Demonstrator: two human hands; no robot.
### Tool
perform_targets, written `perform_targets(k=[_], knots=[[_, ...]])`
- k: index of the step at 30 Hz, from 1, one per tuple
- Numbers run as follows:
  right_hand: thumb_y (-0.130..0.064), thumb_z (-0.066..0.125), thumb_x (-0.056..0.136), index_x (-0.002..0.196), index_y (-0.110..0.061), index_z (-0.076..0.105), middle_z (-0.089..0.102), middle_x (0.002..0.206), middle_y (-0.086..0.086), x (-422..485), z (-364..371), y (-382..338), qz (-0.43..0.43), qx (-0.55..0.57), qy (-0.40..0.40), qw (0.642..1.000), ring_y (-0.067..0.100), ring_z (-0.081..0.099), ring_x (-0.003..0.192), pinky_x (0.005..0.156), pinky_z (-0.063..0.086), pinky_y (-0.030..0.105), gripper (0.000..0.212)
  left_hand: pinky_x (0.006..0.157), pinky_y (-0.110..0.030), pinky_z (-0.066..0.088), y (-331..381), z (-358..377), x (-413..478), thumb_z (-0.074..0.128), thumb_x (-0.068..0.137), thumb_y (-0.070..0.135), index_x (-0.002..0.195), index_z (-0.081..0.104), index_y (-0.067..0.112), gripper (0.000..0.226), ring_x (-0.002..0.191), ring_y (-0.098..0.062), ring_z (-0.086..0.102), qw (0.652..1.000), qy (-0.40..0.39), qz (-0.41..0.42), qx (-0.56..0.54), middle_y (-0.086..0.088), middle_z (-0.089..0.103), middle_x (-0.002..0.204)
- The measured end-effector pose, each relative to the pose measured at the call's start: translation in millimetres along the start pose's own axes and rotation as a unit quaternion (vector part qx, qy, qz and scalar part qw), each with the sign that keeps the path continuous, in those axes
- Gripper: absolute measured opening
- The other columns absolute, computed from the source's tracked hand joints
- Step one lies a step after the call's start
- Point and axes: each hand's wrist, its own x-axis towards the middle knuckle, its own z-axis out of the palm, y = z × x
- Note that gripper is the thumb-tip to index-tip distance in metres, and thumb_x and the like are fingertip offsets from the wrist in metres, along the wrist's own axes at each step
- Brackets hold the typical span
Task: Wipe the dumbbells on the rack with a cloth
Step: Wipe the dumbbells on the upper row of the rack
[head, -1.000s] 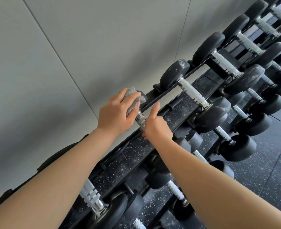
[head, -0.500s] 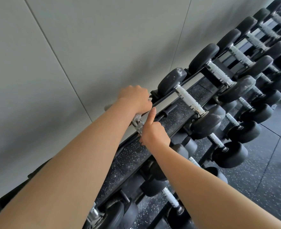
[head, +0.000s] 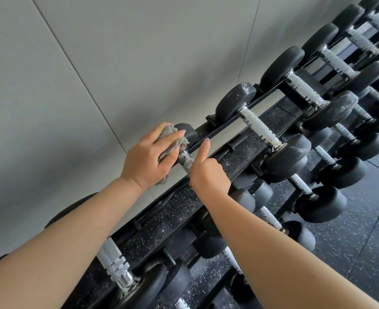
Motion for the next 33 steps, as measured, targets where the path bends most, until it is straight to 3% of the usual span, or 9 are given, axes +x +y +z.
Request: perform_targets(k=[4,7,11,15,17,20,23,29,33], knots=[[-0.044,0.01,0.105,0.134,-0.023,0.052,0.046,0.069,-0.002,2.0,-0.2,1.4,0.008,0.001,0.001,1.0,0.015,0.043,0.058,0.052,0.028,0.031,0.056,0.068,-0.04,0.058,11.0,-9.1,23.4,0.039,0.091,0.044,0.121,0.066,0.028,0.044,0.086,-0.034,0.069,0.994,-0.072,-0.009,0.078,-0.007,0.062,0.126],[-0.046,0.009,0.105,0.133,-0.025,0.054,0.046,0.068,-0.001,2.7,1.4,1.6,0.011,-0.002,0.0,1.0,0.016,0.043,0.058,0.05,0.025,0.031,0.056,0.077,-0.036,0.051,23.9,-7.2,47.2,0.034,0.093,0.046,0.122,0.063,0.032,0.044,0.097,-0.034,0.063,0.98,-0.135,-0.074,0.127,-0.003,0.062,0.122],[-0.05,0.007,0.104,0.131,-0.027,0.055,0.051,0.072,0.0,2.3,1.8,0.0,0.018,0.017,0.004,1.0,0.023,0.053,0.068,0.058,0.034,0.035,0.06,0.069,-0.029,0.036,35.0,5.1,79.9,0.04,0.097,0.034,0.097,0.064,0.014,0.031,0.095,-0.035,0.058,0.952,-0.223,-0.105,0.184,-0.009,0.06,0.101],[-0.059,-0.002,0.099,0.089,-0.012,0.061,0.062,0.079,0.005,1.8,-0.7,-1.0,0.033,0.041,0.011,0.999,0.026,0.061,0.076,0.067,0.043,0.036,0.079,0.077,-0.033,0.044,25.8,8.0,75.5,0.038,0.092,0.041,0.102,0.067,0.017,0.039,0.099,-0.03,0.058,0.962,-0.221,-0.096,0.128,-0.005,0.062,0.109],[-0.061,-0.004,0.098,0.074,-0.015,0.055,0.062,0.077,0.005,-0.3,-1.1,-2.4,0.036,0.047,0.014,0.998,0.026,0.061,0.075,0.067,0.043,0.035,0.078,0.084,-0.034,0.048,23.5,2.7,58.8,0.036,0.088,0.045,0.111,0.068,0.02,0.047,0.104,-0.028,0.061,0.981,-0.165,-0.08,0.07,-0.002,0.062,0.121],[-0.06,-0.004,0.098,0.083,-0.013,0.06,0.061,0.078,0.005,-0.1,-1.1,-1.6,0.029,0.06,0.015,0.998,0.026,0.061,0.077,0.067,0.041,0.035,0.081,0.082,-0.038,0.055,14.7,-5.4,24.8,0.045,0.092,0.038,0.117,0.069,0.019,0.039,0.1,-0.027,0.066,0.998,-0.059,-0.021,-0.009,-0.006,0.061,0.126],[-0.052,0.001,0.102,0.118,-0.021,0.059,0.058,0.077,0.002,-1.0,-1.1,-0.7,0.012,0.053,0.01,0.998,0.023,0.058,0.073,0.062,0.037,0.033,0.068,0.09,-0.042,0.054,-1.2,-7.9,-8.8,0.047,0.096,0.037,0.127,0.061,0.021,0.038,0.11,-0.029,0.063,0.999,-0.019,-0.028,-0.021,-0.011,0.057,0.133],[-0.057,-0.005,0.099,0.079,-0.015,0.055,0.064,0.079,0.006,1.0,0.3,0.3,0.015,0.06,0.014,0.998,0.026,0.062,0.073,0.064,0.043,0.035,0.076,0.082,-0.045,0.057,6.2,-5.2,-7.3,0.046,0.096,0.036,0.127,0.062,0.019,0.039,0.11,-0.032,0.064,0.999,-0.002,-0.031,0.02,-0.012,0.056,0.134],[-0.053,0.002,0.102,0.119,-0.021,0.061,0.06,0.077,0.003,0.4,-0.2,-0.8,0.015,0.054,0.007,0.998,0.024,0.058,0.071,0.062,0.039,0.035,0.07,0.076,-0.042,0.055,18.7,4.1,15.4,0.045,0.095,0.034,0.117,0.069,0.016,0.038,0.1,-0.034,0.066,0.997,-0.009,-0.015,0.082,-0.012,0.063,0.125]])
